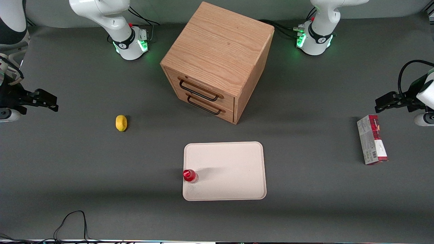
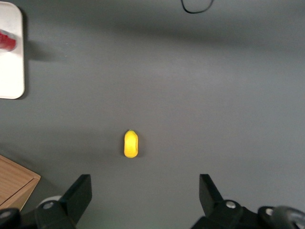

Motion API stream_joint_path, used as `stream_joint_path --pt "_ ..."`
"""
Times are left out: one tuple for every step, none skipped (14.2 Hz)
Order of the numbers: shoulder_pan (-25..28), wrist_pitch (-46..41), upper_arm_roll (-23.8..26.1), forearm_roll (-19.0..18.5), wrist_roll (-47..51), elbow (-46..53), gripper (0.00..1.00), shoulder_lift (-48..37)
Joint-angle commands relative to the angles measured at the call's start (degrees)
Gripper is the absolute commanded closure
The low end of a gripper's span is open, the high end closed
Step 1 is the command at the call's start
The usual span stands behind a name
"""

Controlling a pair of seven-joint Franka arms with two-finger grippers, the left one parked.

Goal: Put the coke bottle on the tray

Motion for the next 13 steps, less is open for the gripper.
stream_joint_path --pt "0.2 -0.5 -0.9 0.57 0.94 -1.3 0.0 -1.51" --pt "0.2 -0.59 -0.9 0.57 1.82 -1.38 0.0 -1.51" --pt "0.2 -0.59 -0.9 0.57 2.26 -1.38 0.0 -1.51" --pt "0.28 -0.59 -0.9 0.57 2.62 -1.3 0.0 -1.43" --pt "0.37 -0.59 -0.9 0.66 2.97 -1.21 0.0 -1.43" --pt "0.46 -0.59 -0.99 1.18 4.97 -1.3 0.0 -1.34" --pt "0.37 -0.94 -0.99 1.71 5.69 -1.38 0.0 -1.34" --pt "0.37 -1.64 -0.99 1.98 6.04 -1.21 0.0 -1.25" --pt "0.2 -1.73 -1.08 2.94 6.05 -1.3 0.0 -1.25" --pt "-0.06 -1.74 -1.16 4.42 5.96 -1.38 0.0 -1.16" --pt "0.02 -1.74 -1.51 4.87 6.05 -1.38 0.0 -0.99" --pt "0.02 -1.74 -1.69 5.05 6.05 -1.47 0.0 -0.99" --pt "0.02 -1.74 -1.69 5.14 6.05 -1.47 0.0 -0.99"
